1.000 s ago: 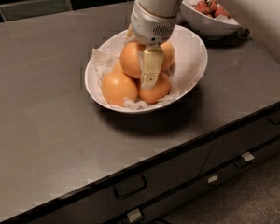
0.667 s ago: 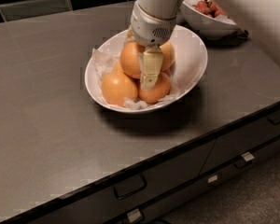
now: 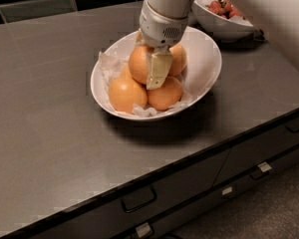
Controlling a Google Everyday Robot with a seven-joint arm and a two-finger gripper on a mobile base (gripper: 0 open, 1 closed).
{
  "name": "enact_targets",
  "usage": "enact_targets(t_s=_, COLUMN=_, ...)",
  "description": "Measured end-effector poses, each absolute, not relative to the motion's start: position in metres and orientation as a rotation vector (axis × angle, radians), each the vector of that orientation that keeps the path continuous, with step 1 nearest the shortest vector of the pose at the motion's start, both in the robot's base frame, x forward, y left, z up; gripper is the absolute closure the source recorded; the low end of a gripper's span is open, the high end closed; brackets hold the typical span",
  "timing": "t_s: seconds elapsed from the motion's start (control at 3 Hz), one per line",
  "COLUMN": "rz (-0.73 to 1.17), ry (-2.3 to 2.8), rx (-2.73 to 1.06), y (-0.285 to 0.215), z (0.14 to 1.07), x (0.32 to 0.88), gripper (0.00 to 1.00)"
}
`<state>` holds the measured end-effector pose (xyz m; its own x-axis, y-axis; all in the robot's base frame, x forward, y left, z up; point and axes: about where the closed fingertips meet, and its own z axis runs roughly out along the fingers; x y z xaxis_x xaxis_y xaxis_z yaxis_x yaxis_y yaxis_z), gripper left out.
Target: Pick orange from white bowl
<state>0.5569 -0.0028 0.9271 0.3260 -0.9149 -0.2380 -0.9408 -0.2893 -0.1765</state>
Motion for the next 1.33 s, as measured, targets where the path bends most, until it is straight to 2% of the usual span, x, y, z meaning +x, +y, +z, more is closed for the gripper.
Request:
enact_targets(t_s=0.33, rz=0.131, ry=1.669, rx=-2.312, y=-0.003, z=0.927, x=0.557, gripper=0.86)
enact_targets(t_s=0.67, rz=0.13, ry=1.669, rx=-2.312, y=-0.003, z=0.929, x=0.557, gripper=1.0)
enact_targets(t_s=1.33, rz=-0.004, ry=1.52, rx=-2.279, y=0.011, z=0.983, x=0.535, gripper=1.0)
